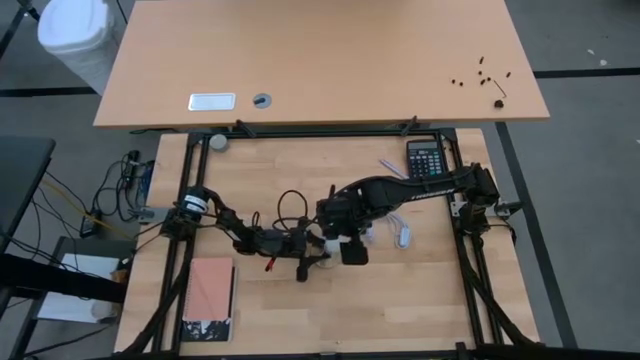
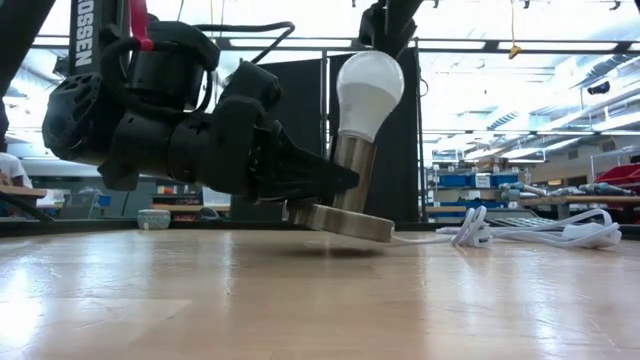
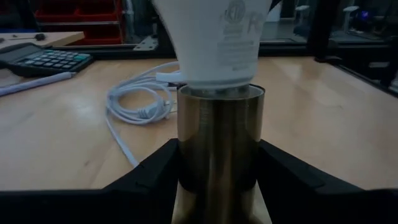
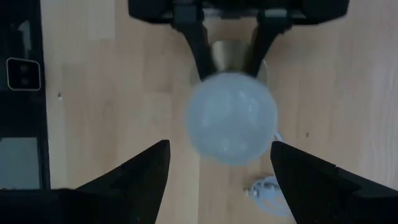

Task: Screw lightbulb
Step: Insert the lightbulb on the lamp

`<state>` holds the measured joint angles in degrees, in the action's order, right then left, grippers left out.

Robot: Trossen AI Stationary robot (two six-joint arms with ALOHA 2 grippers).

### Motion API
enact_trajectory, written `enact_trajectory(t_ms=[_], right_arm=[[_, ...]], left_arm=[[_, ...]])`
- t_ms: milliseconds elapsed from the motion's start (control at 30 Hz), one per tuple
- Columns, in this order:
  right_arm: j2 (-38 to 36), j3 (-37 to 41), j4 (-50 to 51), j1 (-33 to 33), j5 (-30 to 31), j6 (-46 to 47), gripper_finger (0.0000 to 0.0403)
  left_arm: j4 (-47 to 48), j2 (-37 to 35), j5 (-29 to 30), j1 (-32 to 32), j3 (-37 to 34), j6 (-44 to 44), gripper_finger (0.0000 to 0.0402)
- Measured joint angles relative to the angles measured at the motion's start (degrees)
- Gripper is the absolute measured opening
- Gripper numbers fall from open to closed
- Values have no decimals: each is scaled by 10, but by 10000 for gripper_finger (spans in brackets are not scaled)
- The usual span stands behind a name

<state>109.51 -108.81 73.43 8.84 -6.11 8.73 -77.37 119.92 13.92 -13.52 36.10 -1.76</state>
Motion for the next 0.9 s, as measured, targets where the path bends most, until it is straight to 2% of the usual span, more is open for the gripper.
enact_trajectory(t_ms=[167,567,767,900], right_arm=[[0,0,-14,-7,24,-9,288],[0,0,-32,-1,22,-1,288],[1,5,-43,14,56,7,288],[1,5,-44,26,106,7,288]], left_arm=[[4,0,6,0,0,0,194],[4,0,10,0,0,-3,194],[3,0,12,0,0,-10,194],[1,0,12,0,0,-15,194]])
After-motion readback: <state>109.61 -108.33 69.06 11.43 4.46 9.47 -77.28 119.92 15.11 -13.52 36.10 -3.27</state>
